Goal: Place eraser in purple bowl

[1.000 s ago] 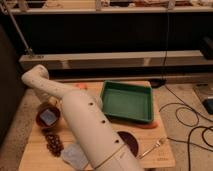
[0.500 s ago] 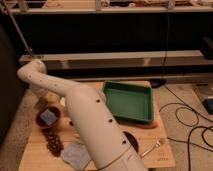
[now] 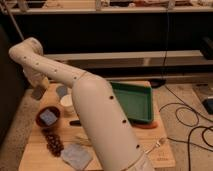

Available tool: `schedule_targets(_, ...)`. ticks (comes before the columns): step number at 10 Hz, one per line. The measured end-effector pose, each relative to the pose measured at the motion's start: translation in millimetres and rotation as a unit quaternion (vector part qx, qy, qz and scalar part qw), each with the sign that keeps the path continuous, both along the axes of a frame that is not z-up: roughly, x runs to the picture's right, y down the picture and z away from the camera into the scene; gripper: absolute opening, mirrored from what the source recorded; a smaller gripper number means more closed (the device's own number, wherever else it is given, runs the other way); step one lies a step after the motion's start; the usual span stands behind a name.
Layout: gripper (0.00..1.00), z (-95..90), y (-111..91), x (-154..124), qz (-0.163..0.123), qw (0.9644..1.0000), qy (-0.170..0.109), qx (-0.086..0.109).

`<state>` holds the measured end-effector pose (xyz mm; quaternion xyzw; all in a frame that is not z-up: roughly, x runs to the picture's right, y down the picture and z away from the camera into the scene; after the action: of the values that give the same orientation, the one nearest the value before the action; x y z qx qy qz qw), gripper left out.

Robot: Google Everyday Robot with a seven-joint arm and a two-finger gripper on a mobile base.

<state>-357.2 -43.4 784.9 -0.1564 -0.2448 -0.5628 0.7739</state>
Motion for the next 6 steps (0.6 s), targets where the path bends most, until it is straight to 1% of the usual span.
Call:
schedule_targets(1,0.00,-16.2,-1.4,16.4,-0.008,1.0000,-0.001,0.000)
schedule_targets(2,0.00,-30.4,2.9,36.7,-0.013,0.9999,0.001,-0.001)
schedule_targets(3,0.00,-39.7,8.3,56.1,-0.015,0.9999,0.005,-0.003)
schedule_targets(4,0.00,-48.8,20.8,88.7,-0.016,0.9997,0.015,-0.008)
schedule_targets(6,0.00,-56.5,38.7,133.1,-0.009,0.9991,0.038,-0.015)
